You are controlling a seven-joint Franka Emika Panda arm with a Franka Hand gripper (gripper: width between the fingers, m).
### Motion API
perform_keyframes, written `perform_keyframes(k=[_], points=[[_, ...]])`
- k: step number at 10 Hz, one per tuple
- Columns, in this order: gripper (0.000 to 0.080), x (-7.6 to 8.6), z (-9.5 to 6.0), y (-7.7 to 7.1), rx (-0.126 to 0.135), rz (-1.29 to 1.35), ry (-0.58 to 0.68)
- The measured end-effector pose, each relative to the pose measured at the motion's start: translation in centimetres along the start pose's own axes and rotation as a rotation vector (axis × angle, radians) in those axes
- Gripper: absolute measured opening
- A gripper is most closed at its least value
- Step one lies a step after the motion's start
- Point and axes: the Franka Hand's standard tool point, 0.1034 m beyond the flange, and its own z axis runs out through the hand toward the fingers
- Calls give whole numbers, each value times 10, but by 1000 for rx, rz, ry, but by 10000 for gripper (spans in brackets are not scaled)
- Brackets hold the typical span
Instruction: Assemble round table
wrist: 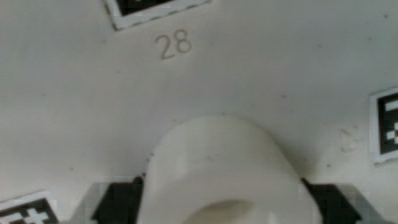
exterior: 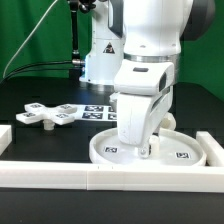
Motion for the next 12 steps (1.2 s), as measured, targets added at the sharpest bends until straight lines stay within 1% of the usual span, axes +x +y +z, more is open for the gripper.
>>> perform_keyframes(k=[1, 2, 3, 4, 5, 7, 8, 9, 10, 11, 12], points=[[414, 0, 0, 0, 0, 0, 0], [589, 0, 0, 0, 1, 0, 0], [589, -1, -1, 1, -1, 2, 0], [638, -7, -8, 3, -9, 10, -2], [638, -11, -16, -3, -23, 57, 1], [648, -18, -34, -24, -42, 149, 3], [649, -20, -45, -35, -53, 226, 6], [649, -18, -50, -45, -65, 285, 15], [649, -14, -53, -53, -84, 303, 30], [649, -14, -50, -56, -88, 262, 33], [649, -15, -50, -56, -85, 274, 32]])
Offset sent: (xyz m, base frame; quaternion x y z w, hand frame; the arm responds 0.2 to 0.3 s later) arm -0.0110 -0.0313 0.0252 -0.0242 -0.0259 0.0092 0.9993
